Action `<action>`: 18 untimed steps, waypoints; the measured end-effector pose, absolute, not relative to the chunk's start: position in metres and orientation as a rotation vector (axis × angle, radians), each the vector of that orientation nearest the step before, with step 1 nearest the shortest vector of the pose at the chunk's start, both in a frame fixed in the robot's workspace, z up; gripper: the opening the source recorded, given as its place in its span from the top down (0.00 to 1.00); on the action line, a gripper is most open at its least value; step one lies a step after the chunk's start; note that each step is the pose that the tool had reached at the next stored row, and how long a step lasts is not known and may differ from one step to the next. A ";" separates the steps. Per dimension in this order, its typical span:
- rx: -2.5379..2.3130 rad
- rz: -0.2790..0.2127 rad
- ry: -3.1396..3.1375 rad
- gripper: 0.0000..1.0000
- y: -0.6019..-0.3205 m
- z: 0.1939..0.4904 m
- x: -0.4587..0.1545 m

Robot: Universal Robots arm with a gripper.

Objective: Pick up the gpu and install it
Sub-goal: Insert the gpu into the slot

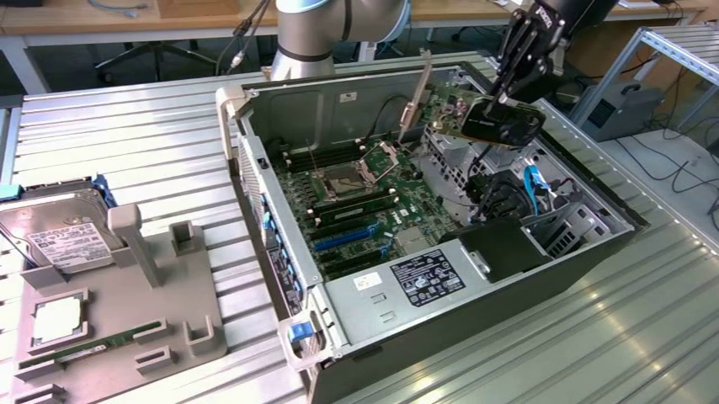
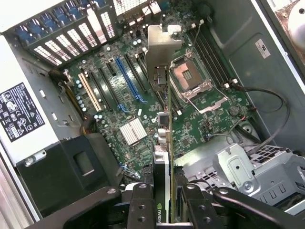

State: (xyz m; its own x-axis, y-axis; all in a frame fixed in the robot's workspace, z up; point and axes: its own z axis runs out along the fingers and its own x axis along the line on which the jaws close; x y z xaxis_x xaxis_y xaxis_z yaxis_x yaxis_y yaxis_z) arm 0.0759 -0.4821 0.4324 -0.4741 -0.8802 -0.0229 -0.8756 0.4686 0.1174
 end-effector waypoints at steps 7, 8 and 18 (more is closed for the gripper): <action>1.748 -0.157 -2.570 0.73 -0.482 0.432 0.076; 1.777 -0.157 -2.548 0.73 -0.482 0.432 0.076; 2.049 -0.150 -2.320 0.73 -0.482 0.431 0.076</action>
